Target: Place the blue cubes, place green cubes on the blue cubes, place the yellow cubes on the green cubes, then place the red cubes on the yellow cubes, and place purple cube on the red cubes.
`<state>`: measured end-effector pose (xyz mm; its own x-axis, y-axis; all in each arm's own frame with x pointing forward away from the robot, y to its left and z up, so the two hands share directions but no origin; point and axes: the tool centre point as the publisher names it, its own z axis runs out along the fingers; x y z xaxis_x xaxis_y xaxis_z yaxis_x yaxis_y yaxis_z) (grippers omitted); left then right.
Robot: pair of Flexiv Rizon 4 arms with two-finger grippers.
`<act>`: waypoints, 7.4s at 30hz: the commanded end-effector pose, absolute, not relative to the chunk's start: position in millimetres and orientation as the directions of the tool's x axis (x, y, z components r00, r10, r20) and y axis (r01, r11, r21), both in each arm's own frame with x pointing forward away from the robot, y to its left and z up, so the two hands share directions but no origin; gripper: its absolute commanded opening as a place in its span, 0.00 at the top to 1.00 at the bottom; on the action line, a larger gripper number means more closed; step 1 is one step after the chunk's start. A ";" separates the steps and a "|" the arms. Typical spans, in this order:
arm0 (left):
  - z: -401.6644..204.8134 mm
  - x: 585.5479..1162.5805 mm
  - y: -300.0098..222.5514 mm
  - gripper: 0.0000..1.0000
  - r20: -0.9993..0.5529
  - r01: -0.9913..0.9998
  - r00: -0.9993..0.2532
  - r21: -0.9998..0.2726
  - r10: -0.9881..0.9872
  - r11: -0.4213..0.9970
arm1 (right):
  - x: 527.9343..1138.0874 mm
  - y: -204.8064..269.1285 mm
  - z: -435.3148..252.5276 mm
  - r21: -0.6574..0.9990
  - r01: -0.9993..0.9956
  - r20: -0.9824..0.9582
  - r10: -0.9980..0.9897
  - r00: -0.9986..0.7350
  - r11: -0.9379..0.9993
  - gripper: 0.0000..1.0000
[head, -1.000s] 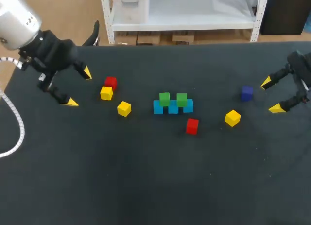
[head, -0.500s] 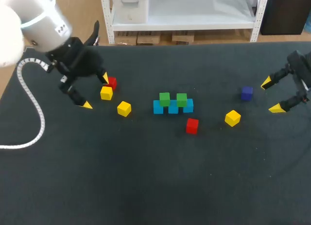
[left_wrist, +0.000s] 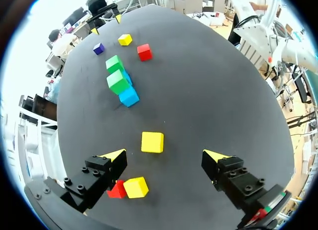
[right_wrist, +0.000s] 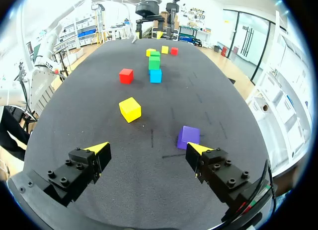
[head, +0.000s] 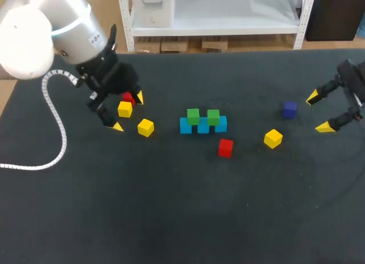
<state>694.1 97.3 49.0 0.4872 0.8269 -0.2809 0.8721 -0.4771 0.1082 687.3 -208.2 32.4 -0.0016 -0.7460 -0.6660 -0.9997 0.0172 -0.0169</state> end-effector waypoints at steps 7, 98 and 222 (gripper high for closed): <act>32.5 707.3 82.8 0.00 -0.255 0.900 0.434 0.095 0.864 -0.425 | 687.8 -208.1 32.0 -0.017 -1.000 -0.667 -0.745 -0.001 0.017 0.00; 122.3 699.7 9.4 1.00 -0.233 0.982 0.114 0.172 0.966 -0.074 | 687.8 -208.1 32.0 -0.017 -1.000 -0.667 -0.745 -0.001 0.017 0.00; 63.2 712.7 -72.4 0.91 -0.130 0.992 0.000 0.123 0.992 0.016 | 687.8 -208.1 32.0 -0.017 -1.000 -0.667 -0.745 -0.001 0.017 0.00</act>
